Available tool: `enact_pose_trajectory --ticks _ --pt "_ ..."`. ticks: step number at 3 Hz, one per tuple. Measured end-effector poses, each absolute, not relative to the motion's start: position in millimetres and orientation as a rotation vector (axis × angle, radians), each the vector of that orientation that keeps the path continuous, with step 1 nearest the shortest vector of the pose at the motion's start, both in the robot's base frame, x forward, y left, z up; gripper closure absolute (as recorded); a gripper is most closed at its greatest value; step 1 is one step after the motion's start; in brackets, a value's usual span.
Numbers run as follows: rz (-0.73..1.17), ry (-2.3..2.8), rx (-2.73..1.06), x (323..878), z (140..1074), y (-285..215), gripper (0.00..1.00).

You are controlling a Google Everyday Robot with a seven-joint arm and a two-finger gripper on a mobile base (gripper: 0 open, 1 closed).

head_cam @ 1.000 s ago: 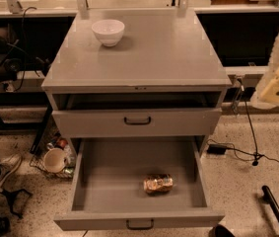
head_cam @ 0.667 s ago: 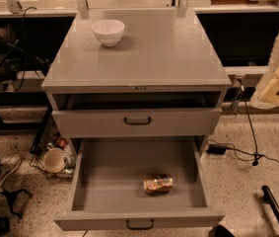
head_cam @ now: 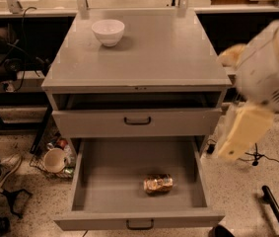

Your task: Pick orange can from middle drawer and place on counter

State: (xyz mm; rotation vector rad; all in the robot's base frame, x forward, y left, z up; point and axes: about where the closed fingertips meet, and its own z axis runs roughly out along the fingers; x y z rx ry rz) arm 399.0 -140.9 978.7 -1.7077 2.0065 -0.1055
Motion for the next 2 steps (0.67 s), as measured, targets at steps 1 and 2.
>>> enact_pose_trajectory --ticks 1,2 --pt "0.097 2.077 -1.752 391.2 879.6 -126.1 0.00" --pt "0.099 2.076 -1.748 392.5 878.6 -126.5 0.00"
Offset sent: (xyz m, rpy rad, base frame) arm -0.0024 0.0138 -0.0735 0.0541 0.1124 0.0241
